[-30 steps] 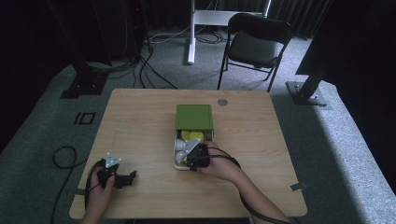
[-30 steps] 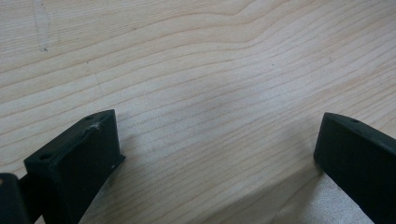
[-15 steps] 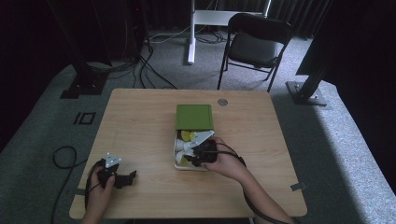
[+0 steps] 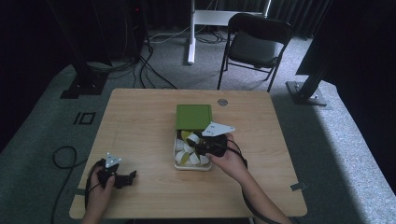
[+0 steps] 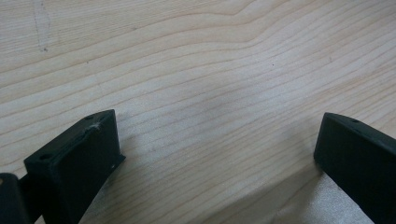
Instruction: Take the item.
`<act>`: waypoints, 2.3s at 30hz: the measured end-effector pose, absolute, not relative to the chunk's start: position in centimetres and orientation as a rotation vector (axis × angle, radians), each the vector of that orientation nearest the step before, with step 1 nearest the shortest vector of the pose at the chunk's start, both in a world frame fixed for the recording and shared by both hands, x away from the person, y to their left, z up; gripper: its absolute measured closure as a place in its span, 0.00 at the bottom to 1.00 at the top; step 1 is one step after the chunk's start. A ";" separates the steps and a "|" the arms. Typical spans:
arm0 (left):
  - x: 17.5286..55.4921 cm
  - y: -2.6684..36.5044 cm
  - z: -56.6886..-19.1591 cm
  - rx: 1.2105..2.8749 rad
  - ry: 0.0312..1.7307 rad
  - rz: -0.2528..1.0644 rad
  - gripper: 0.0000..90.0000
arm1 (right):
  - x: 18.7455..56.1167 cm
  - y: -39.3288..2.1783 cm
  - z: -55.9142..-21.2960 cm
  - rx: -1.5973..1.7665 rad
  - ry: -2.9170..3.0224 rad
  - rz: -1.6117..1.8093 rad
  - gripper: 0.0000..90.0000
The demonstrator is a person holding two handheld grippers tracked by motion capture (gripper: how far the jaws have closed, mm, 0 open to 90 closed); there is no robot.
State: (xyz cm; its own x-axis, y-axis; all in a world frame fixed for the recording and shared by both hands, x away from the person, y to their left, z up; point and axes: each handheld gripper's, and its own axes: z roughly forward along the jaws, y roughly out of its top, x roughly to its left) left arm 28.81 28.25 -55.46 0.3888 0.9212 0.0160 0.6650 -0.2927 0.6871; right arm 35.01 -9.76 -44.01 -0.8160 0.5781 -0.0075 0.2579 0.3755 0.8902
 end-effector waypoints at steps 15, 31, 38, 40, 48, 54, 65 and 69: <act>28.8 28.3 -55.4 2.059 1.353 0.558 0.01 | 36.7 -14.9 -42.5 0.978 1.875 1.509 0.63; 28.8 28.2 -55.5 2.057 1.355 0.556 0.01 | 40.4 -19.4 -46.5 1.211 1.727 1.301 0.63; 28.8 28.2 -55.5 2.055 1.355 0.555 0.01 | 42.2 -20.6 -50.0 1.314 1.761 1.192 0.63; 28.8 28.2 -55.5 2.055 1.355 0.556 0.01 | 42.3 -20.8 -50.3 1.334 1.758 1.194 0.63; 28.8 28.2 -55.5 2.054 1.356 0.555 0.01 | 43.6 -21.3 -51.7 1.383 1.765 1.145 0.63; 28.8 28.2 -55.5 2.055 1.355 0.555 0.01 | 44.7 -21.5 -52.9 1.419 1.792 1.117 0.63; 28.8 28.2 -55.5 2.055 1.355 0.555 0.01 | 45.5 -21.8 -54.7 1.480 1.841 1.085 0.63; 28.8 28.2 -55.5 2.055 1.355 0.555 0.01 | 45.5 -22.0 -55.3 1.499 1.843 1.082 0.63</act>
